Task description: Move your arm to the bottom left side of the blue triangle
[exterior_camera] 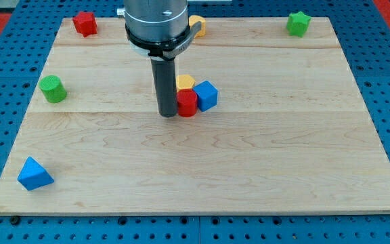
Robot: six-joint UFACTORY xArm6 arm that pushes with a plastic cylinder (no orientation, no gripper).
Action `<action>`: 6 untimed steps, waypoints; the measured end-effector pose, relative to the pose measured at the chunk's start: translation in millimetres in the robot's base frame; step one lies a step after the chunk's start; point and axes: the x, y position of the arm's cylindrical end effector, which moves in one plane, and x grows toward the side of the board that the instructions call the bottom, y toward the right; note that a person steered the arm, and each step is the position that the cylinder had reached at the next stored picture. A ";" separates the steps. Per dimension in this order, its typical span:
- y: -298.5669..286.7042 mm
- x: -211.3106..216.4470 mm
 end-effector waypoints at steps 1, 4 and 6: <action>-4.0 50.8; -205.4 170.5; -216.6 125.9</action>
